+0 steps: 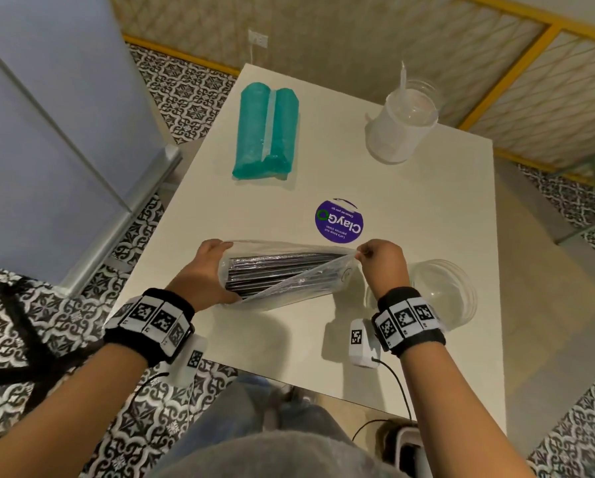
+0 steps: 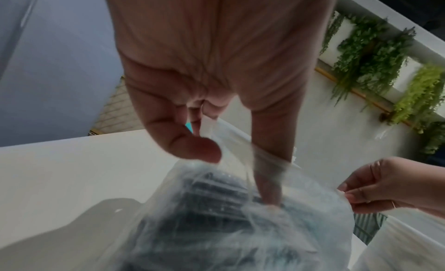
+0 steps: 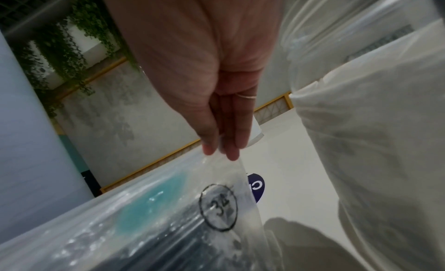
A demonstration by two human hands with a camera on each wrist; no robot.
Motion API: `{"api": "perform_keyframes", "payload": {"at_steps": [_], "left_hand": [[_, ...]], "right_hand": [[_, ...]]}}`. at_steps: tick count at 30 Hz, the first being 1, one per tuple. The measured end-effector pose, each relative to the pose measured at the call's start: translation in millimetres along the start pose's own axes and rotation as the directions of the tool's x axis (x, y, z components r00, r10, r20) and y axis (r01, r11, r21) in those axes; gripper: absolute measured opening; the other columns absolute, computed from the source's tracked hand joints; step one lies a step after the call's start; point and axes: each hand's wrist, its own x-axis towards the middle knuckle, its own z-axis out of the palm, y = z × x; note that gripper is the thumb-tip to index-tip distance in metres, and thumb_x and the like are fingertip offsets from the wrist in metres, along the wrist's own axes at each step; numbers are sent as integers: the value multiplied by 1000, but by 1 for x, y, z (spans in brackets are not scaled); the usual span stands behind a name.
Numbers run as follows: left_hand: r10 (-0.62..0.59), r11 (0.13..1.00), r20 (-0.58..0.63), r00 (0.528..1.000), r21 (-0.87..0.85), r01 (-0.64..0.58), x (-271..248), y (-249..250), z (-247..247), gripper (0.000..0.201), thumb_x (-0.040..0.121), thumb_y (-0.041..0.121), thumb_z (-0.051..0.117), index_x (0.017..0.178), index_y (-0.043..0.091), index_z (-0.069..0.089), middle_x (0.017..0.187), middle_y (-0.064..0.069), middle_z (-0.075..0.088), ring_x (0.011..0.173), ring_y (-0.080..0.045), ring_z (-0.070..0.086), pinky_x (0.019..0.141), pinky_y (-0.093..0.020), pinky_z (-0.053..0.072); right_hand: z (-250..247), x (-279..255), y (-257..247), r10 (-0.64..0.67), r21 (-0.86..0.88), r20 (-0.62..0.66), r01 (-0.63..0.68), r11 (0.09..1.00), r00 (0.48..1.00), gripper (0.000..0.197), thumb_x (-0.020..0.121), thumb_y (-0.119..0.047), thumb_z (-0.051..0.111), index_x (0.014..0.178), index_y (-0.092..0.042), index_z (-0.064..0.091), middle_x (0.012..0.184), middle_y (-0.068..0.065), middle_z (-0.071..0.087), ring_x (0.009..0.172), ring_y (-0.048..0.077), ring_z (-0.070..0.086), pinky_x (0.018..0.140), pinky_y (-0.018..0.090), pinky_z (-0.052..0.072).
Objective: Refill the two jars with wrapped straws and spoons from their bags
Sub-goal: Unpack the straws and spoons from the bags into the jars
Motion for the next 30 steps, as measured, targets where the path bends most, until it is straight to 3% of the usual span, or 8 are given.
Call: {"api": "perform_keyframes", "payload": {"at_steps": [3,6,12,16,21,24,26,30], "left_hand": [[16,992,-23,1000,-123,-19,-3,-3,1,94,54,4,86,133,18,39,131,4,33,112,-10,38,100,-26,35],[20,978,-30,999,-207,-26,-4,-10,7,96,53,2,87,134,18,38,128,7,32,118,-16,41,101,-33,41],[-1,960,-45,999,-279,-11,-7,-13,18,106,56,-2,84,143,14,26,144,-7,31,128,-27,40,103,-47,42],[-8,972,-45,999,-237,-3,-5,-11,17,104,59,-4,81,144,12,24,146,-9,31,133,-26,36,105,-42,41],[16,976,-50,999,-215,-27,-2,-15,8,95,62,-3,80,141,13,31,144,-9,34,122,-32,47,95,-32,43],[52,966,-10,999,-252,-53,0,-19,8,91,63,-4,80,140,15,35,143,-5,36,84,1,61,75,-11,48],[39,951,17,999,-307,-32,2,-18,12,91,64,-8,78,140,18,35,143,-2,35,57,0,57,59,-8,47],[-34,907,18,999,-419,39,2,-8,20,91,67,-11,74,142,21,32,140,5,34,48,0,54,54,-10,48]], "right_hand": [[-5,-3,-9,-75,-54,-7,74,996,997,37,87,-6,64,124,-5,59,126,17,61,109,32,60,96,36,45],[4,-20,-40,-402,-90,-36,398,913,915,37,82,-10,66,118,-8,61,123,14,57,111,30,53,96,38,45],[87,-22,-79,-493,-100,479,603,791,726,63,71,-21,77,127,-10,52,120,12,58,112,31,53,99,45,42],[118,-9,-75,-383,-351,510,593,725,770,73,76,-35,72,138,-15,38,134,10,50,124,31,45,108,51,28],[93,4,-74,-458,-207,489,609,766,742,36,67,-19,72,100,-14,59,98,6,67,94,29,60,90,37,42],[66,1,-69,-527,-71,411,603,795,744,33,66,-14,72,98,-12,62,92,8,69,85,28,63,76,31,49],[48,-3,-69,-539,21,347,568,823,768,36,68,-10,72,102,-10,62,94,9,69,84,25,63,72,28,48],[14,-7,-73,-470,241,190,423,874,862,35,70,-3,71,102,-10,60,89,3,64,83,21,61,70,26,46]]}}
